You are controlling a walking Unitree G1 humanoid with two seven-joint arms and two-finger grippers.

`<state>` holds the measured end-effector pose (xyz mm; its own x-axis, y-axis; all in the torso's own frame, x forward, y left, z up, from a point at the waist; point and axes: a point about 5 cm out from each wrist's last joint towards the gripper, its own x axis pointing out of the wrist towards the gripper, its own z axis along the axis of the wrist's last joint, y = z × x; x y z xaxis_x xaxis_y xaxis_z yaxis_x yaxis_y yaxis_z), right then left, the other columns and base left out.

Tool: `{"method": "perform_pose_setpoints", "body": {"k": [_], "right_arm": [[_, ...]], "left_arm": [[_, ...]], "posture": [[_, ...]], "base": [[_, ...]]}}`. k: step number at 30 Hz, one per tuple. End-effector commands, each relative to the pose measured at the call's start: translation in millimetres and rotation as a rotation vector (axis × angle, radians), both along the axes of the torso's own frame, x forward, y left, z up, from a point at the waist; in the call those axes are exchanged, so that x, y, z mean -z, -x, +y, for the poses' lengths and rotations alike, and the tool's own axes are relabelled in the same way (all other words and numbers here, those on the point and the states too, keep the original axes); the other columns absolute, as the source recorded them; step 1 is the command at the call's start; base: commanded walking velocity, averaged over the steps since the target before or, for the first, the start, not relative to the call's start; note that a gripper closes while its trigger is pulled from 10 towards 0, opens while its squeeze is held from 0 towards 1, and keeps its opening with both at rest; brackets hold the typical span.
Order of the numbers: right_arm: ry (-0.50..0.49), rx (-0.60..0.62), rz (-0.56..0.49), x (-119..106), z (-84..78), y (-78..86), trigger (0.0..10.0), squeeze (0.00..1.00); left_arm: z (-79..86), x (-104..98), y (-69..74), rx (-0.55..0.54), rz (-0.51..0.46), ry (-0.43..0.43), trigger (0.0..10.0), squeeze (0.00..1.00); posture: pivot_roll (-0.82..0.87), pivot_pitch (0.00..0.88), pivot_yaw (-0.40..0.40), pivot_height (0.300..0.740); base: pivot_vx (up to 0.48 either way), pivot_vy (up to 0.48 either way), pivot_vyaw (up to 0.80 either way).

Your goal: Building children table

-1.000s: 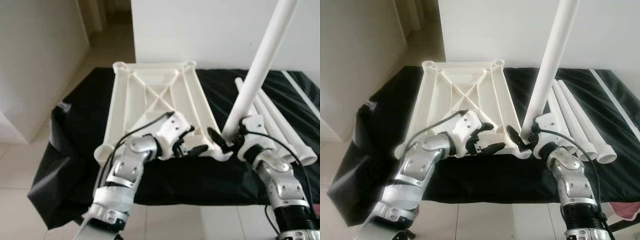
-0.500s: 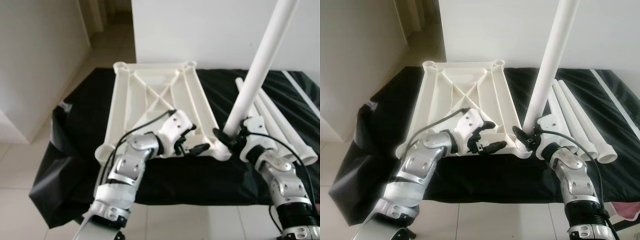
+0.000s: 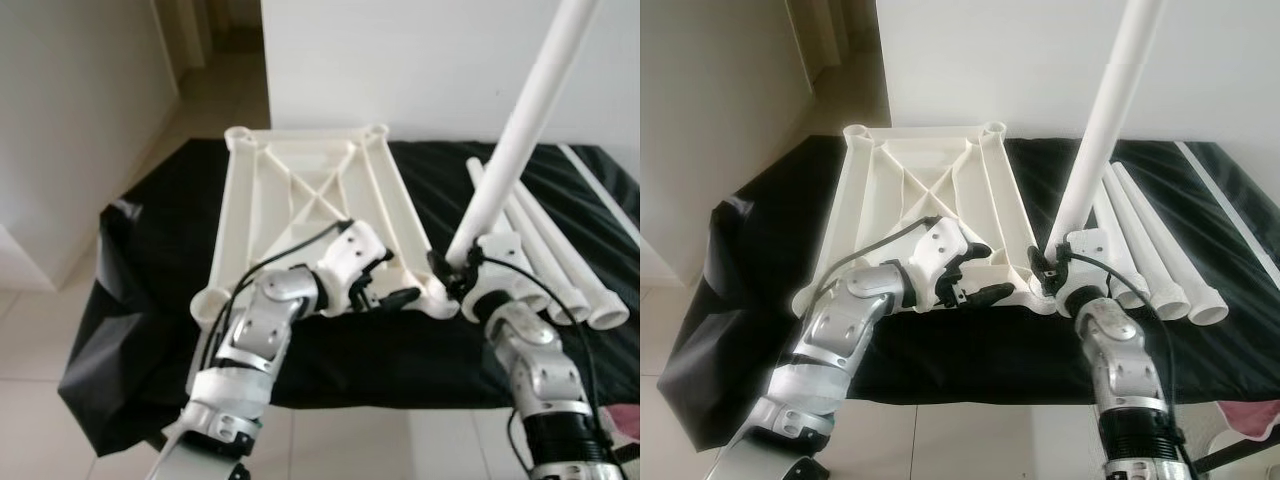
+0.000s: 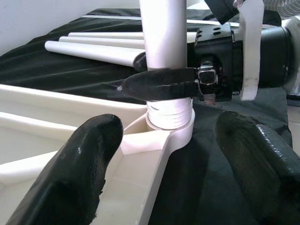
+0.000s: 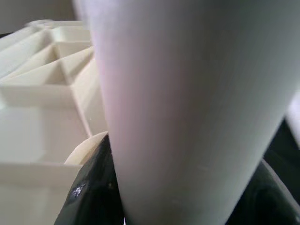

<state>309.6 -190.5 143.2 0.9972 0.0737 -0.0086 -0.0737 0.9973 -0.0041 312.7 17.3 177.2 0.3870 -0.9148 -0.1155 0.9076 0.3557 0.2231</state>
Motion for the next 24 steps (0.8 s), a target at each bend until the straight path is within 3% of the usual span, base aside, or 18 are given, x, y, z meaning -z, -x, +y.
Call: {"method": "perform_pose_setpoints", "body": {"k": [1, 5, 9, 13, 21, 24], "right_arm": [[-0.027, 0.125, 0.072, 15.6, -4.1, 5.4, 10.0, 0.00], [-0.062, 0.379, 0.077, 21.9, -0.1, 13.3, 10.0, 0.00], [-0.137, 0.509, 0.083, 23.8, 12.3, 16.8, 10.0, 0.00], [-0.165, 0.485, 0.067, 16.8, 22.4, 12.8, 10.0, 0.00], [-0.165, 0.481, 0.055, 14.4, 20.2, 13.2, 10.0, 0.00], [-0.148, 0.459, 0.049, 12.9, 26.1, 11.3, 10.0, 0.00]], "left_arm": [[4.1, 0.5, -7.4, -0.178, -0.028, 0.011, 10.0, 0.00], [1.9, 0.8, -6.5, -0.174, -0.025, 0.012, 10.0, 0.00], [1.2, 0.8, -6.0, -0.172, -0.023, 0.014, 10.0, 0.00], [-0.7, 1.7, -4.6, -0.167, -0.005, 0.025, 10.0, 0.00], [-6.1, 0.3, -5.4, -0.167, -0.003, 0.031, 10.0, 0.00], [-5.4, -1.6, -6.3, -0.170, -0.007, 0.035, 10.0, 0.00]], "posture": [[0.02, 0.000, -0.013, 0.740], [0.02, 0.000, -0.014, 0.740], [0.01, 0.000, -0.011, 0.740], [-0.01, 0.000, 0.004, 0.740], [0.00, 0.000, 0.005, 0.740], [0.00, 0.000, 0.004, 0.740]], "base": [[0.000, 0.000, 0.00], [0.000, 0.000, 0.00], [0.000, 0.000, 0.00], [0.000, 0.000, 0.00], [0.000, 0.000, 0.00], [0.000, 0.000, 0.00]]}}
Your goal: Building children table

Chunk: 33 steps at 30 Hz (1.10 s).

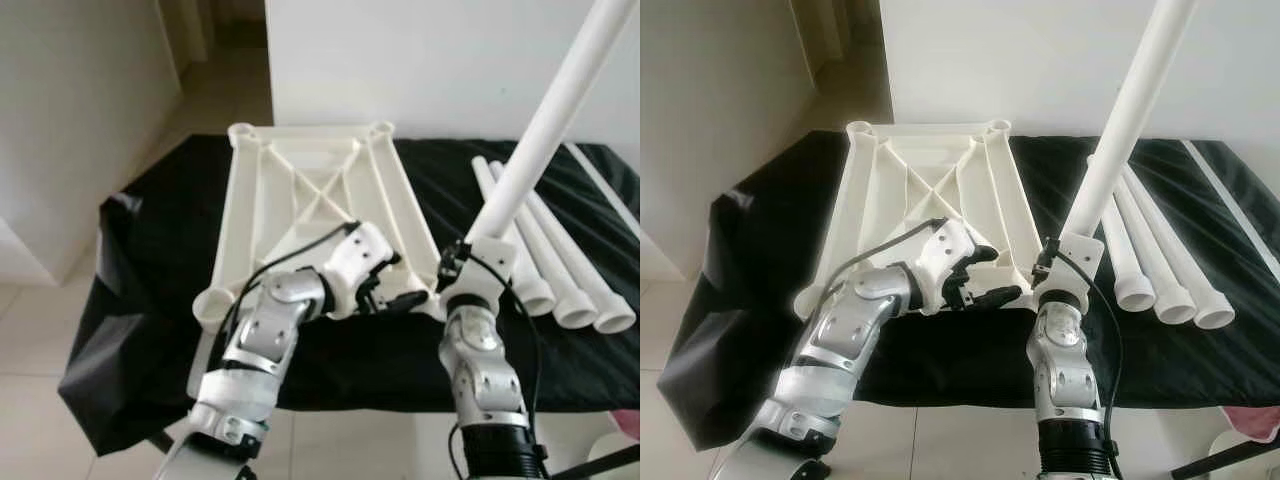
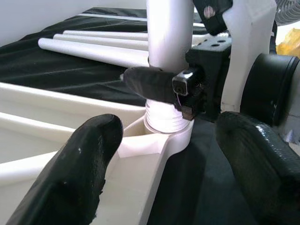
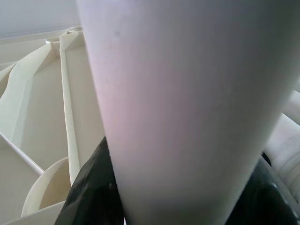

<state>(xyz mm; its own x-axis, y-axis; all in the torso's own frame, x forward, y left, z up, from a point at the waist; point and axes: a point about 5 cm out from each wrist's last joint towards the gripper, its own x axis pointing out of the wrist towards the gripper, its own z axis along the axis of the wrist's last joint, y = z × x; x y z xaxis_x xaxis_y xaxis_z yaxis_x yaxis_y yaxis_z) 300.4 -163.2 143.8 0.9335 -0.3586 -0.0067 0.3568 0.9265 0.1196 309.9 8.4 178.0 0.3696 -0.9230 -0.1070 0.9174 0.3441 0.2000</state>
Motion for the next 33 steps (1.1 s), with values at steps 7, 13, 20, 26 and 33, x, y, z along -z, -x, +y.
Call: {"method": "perform_pose_setpoints", "body": {"k": [7, 13, 20, 26, 33], "right_arm": [[-0.036, -0.021, 0.038, 9.7, -3.7, -1.5, 10.0, 1.00], [0.005, -0.047, 0.044, 8.2, -11.0, -4.6, 10.0, 1.00], [0.036, -0.162, 0.063, 11.1, -17.8, -8.3, 10.0, 0.00], [0.064, -0.328, 0.048, 8.7, -23.7, -11.4, 10.0, 0.00], [0.082, -0.453, 0.028, 3.9, -26.0, -16.2, 10.0, 0.00]], "left_arm": [[7.1, -0.1, -8.1, -0.191, -0.035, 0.002, 10.0, 0.00], [7.9, -0.8, -8.7, -0.195, -0.039, 0.000, 10.0, 0.00], [5.4, -1.0, -8.3, -0.198, -0.046, -0.003, 10.0, 0.00], [5.8, 0.0, -5.1, -0.172, -0.060, -0.008, 10.0, 0.00], [7.5, 3.6, -3.5, -0.145, -0.083, -0.034, 10.0, 0.00]], "posture": [[0.00, 0.000, 0.004, 0.740], [0.00, 0.000, 0.001, 0.740], [0.01, 0.000, -0.006, 0.740], [0.01, 0.000, -0.004, 0.740], [0.01, 0.000, -0.002, 0.740]], "base": [[0.000, 0.000, 0.00], [0.000, 0.000, 0.00], [0.000, 0.000, 0.00], [0.000, 0.000, 0.00], [0.000, 0.000, 0.00]]}}
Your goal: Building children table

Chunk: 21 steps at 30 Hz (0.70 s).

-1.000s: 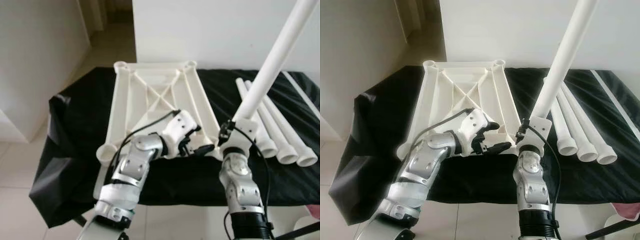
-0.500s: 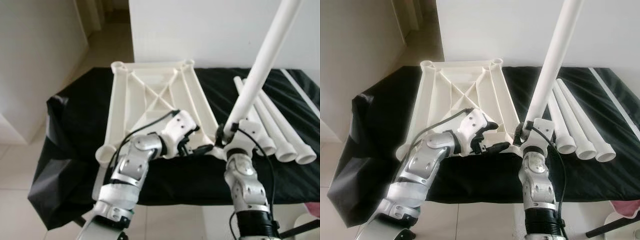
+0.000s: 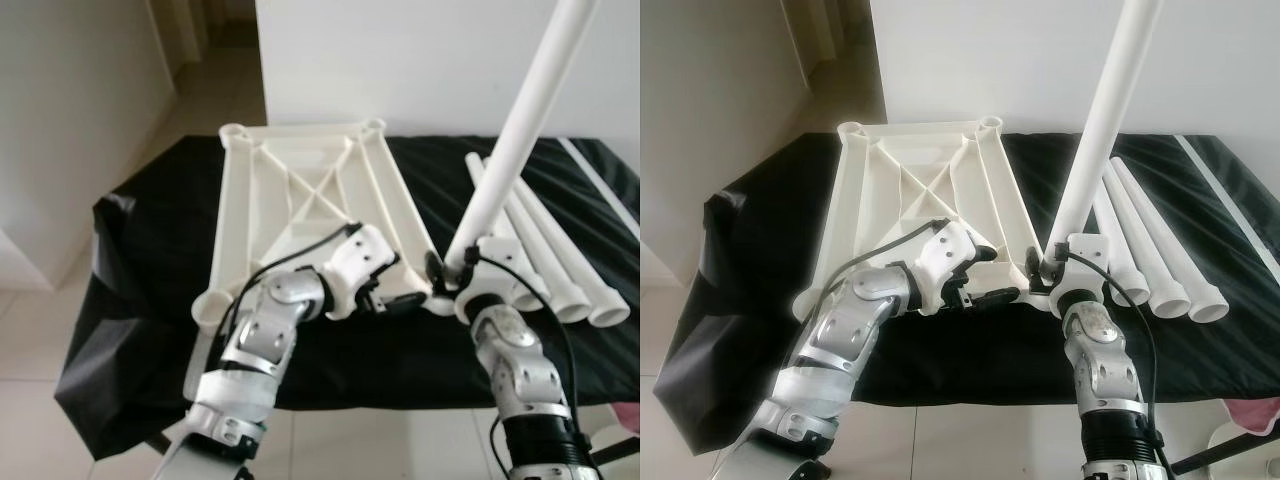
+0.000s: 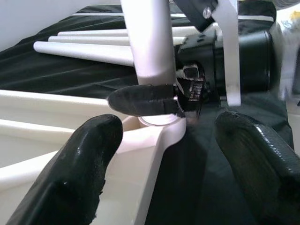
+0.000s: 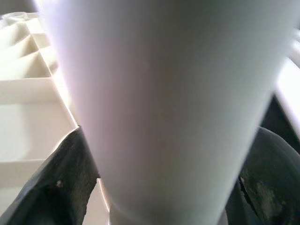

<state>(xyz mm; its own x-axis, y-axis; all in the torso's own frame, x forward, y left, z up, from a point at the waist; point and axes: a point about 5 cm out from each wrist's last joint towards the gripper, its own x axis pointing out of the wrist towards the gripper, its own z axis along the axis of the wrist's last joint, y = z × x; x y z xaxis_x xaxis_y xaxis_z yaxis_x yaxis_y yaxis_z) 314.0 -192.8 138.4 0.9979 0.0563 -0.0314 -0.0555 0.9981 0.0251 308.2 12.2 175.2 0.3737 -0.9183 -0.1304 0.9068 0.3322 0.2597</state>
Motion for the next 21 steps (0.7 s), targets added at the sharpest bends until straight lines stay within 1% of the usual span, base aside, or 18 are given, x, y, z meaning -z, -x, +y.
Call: {"method": "perform_pose_setpoints", "body": {"k": [1, 3, 5, 8, 9, 15, 16, 17, 18, 19, 20, 21], "right_arm": [[0.015, -0.094, -0.017, -3.6, 4.6, -5.0, 10.0, 0.00], [0.095, -0.270, -0.033, -6.3, 9.3, -9.3, 10.0, 0.00], [0.095, -0.270, -0.033, -6.3, 9.3, -9.3, 10.0, 0.00], [0.108, -0.359, -0.030, -8.5, 9.4, -13.2, 10.0, 0.00], [0.127, -0.381, -0.035, -10.2, 8.9, -15.5, 10.0, 0.00], [0.157, -0.433, -0.030, -11.9, 5.3, -22.4, 10.0, 0.00], [0.161, -0.450, -0.028, -11.3, 5.0, -23.3, 4.8, 0.00], [0.161, -0.450, -0.028, -11.3, 5.0, -23.3, 4.8, 0.00], [0.168, -0.461, -0.025, -10.5, 4.7, -23.8, 2.3, 0.00], [0.172, -0.470, -0.024, -9.8, 4.6, -24.0, 2.3, 0.00], [0.172, -0.474, -0.016, -8.3, 4.3, -23.6, 0.0, 0.00], [0.171, -0.478, -0.012, -7.2, 3.8, -23.6, 0.0, 0.00]], "left_arm": [[3.7, 3.0, -4.6, -0.138, -0.035, 0.005, 10.0, 0.00], [2.3, 2.7, -2.6, -0.122, -0.033, 0.005, 10.0, 0.00], [2.3, 2.7, -2.6, -0.122, -0.033, 0.005, 10.0, 0.00], [2.4, 2.8, -2.2, -0.122, -0.036, 0.004, 10.0, 0.00], [2.8, 2.6, -2.3, -0.121, -0.037, 0.005, 10.0, 0.00], [3.0, 2.6, -1.8, -0.118, -0.036, 0.008, 10.0, 0.00], [3.2, 2.9, -1.1, -0.114, -0.034, 0.008, 10.0, 0.00], [3.2, 2.9, -1.1, -0.114, -0.034, 0.008, 10.0, 0.00], [3.5, 3.7, -0.1, -0.108, -0.033, 0.005, 10.0, 0.00], [3.7, 4.3, 0.6, -0.104, -0.033, 0.003, 10.0, 0.00], [4.0, 5.9, 1.3, -0.101, -0.030, -0.003, 10.0, 0.00], [4.1, 6.9, 1.7, -0.099, -0.028, -0.007, 10.0, 0.00]], "posture": [[0.01, 0.000, -0.003, 0.740], [0.02, 0.000, -0.007, 0.740], [0.02, 0.000, -0.007, 0.740], [0.03, 0.000, -0.014, 0.740], [0.03, 0.000, -0.015, 0.740], [0.05, 0.000, -0.022, 0.740], [0.05, 0.000, -0.024, 0.740], [0.05, 0.000, -0.024, 0.740], [0.05, 0.000, -0.025, 0.740], [0.05, 0.000, -0.027, 0.740], [0.06, 0.000, -0.028, 0.740], [0.06, 0.000, -0.028, 0.740]], "base": [[0.000, 0.000, 0.00], [0.000, 0.000, 0.00], [0.000, 0.000, 0.00], [0.000, 0.000, 0.00], [0.000, 0.000, 0.00], [0.000, 0.000, 0.00], [0.000, 0.000, 0.00], [0.000, 0.000, 0.00], [0.000, 0.000, 0.00], [0.000, 0.000, 0.00], [0.000, 0.000, 0.00], [0.000, 0.000, 0.00]]}}
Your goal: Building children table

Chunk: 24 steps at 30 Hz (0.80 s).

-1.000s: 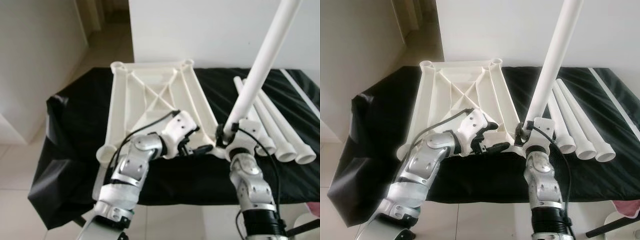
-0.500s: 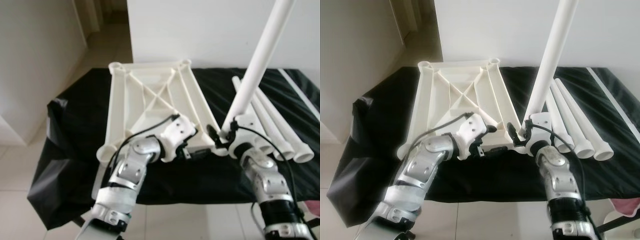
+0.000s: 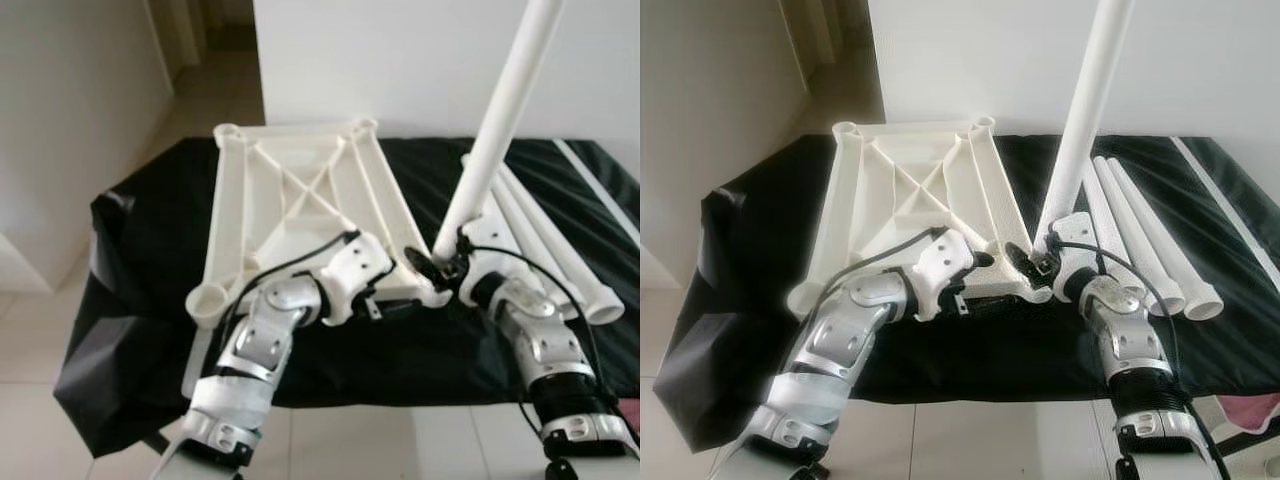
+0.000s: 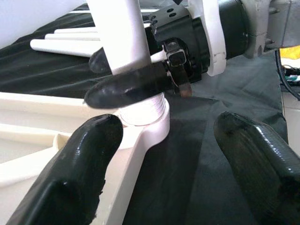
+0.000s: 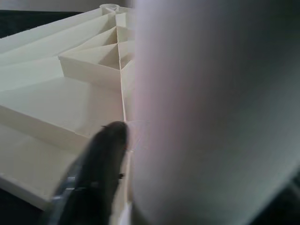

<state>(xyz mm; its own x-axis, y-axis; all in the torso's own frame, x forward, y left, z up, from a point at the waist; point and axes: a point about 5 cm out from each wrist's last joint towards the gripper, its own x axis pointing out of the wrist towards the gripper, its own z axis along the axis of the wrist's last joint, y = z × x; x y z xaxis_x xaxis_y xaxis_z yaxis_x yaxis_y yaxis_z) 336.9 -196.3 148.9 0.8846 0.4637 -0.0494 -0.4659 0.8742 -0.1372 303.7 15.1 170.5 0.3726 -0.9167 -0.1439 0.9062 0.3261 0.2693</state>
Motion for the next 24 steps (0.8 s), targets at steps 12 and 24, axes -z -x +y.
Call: {"method": "perform_pose_setpoints", "body": {"k": [12, 24], "right_arm": [[-0.008, 0.023, 0.037, 12.3, 1.5, 2.1, 10.0, 0.00], [-0.089, 0.402, 0.026, 10.4, 10.1, 14.5, 10.0, 0.00]], "left_arm": [[-3.7, 5.8, 1.0, -0.078, -0.022, -0.002, 10.0, 0.00], [-3.1, 6.8, 2.4, -0.066, 0.005, 0.017, 10.0, 0.00]], "posture": [[0.05, 0.000, -0.027, 0.740], [0.02, 0.000, -0.017, 0.740]], "base": [[0.000, 0.000, 0.00], [0.000, 0.000, 0.00]]}}
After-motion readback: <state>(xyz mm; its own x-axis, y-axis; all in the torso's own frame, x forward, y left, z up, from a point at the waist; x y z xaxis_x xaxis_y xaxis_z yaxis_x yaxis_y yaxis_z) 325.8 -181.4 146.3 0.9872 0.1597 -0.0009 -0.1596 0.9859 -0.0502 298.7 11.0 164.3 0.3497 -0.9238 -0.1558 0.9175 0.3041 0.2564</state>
